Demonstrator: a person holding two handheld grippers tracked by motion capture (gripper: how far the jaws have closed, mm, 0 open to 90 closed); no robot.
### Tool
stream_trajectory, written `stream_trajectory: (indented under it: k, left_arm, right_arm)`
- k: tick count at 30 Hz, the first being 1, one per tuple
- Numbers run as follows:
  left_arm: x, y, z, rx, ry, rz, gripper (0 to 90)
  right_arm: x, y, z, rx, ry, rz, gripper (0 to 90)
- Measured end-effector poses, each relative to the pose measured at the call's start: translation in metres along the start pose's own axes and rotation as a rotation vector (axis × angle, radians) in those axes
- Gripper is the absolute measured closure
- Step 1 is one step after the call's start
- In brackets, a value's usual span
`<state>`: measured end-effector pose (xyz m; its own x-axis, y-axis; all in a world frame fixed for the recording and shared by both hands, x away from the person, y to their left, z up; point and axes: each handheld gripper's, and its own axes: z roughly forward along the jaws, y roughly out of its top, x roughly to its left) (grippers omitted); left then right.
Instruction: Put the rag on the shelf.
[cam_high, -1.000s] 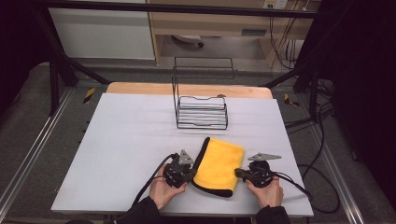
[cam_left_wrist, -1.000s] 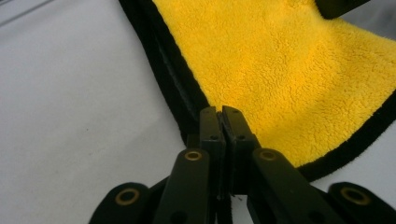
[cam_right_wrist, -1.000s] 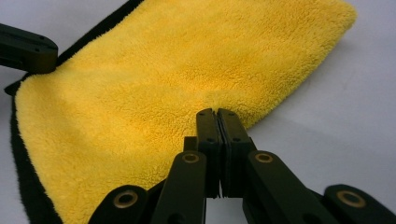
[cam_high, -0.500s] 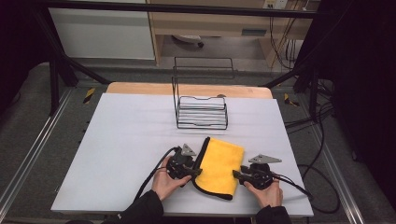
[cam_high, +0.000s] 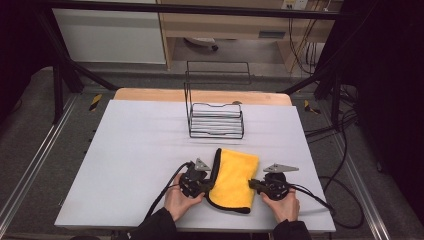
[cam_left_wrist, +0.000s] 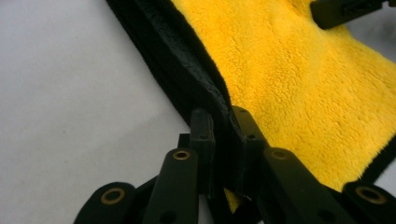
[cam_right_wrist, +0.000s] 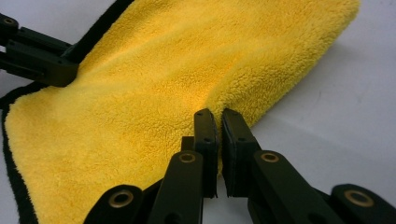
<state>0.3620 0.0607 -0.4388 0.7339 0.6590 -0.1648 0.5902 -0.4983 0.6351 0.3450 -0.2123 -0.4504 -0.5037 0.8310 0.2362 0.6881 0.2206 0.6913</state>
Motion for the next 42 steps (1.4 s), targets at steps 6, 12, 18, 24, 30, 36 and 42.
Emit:
stream_trajectory:
  k: [6,12,18,24,30,36,42]
  left_arm:
    - [-0.012,-0.011,-0.009,-0.012,0.001,-0.037,80.5]
    - [-0.014,-0.018,-0.009,-0.046,0.012,-0.049,78.6]
    - [-0.008,-0.019,-0.017,-0.056,0.022,0.063,60.9]
    - [0.006,-0.010,-0.025,-0.082,0.054,0.078,38.1]
    - [0.024,0.003,-0.031,-0.102,0.056,0.054,17.1]
    - [0.039,0.014,-0.028,-0.123,0.087,0.050,13.8]
    - [0.054,0.026,-0.020,-0.101,0.095,0.026,15.0]
  right_arm:
    - [-0.001,0.011,0.005,0.016,0.028,-0.093,86.2]
    - [-0.004,0.012,0.008,0.018,0.042,-0.149,84.2]
    - [-0.005,0.010,-0.001,-0.062,0.025,-0.174,63.9]
    - [-0.010,0.010,-0.011,-0.136,0.027,-0.157,43.4]
    - [-0.015,0.010,-0.011,-0.118,0.040,-0.122,33.6]
    - [-0.015,0.010,-0.010,-0.122,0.033,-0.139,25.7]
    - [-0.014,0.009,-0.009,-0.125,0.013,-0.149,17.4]
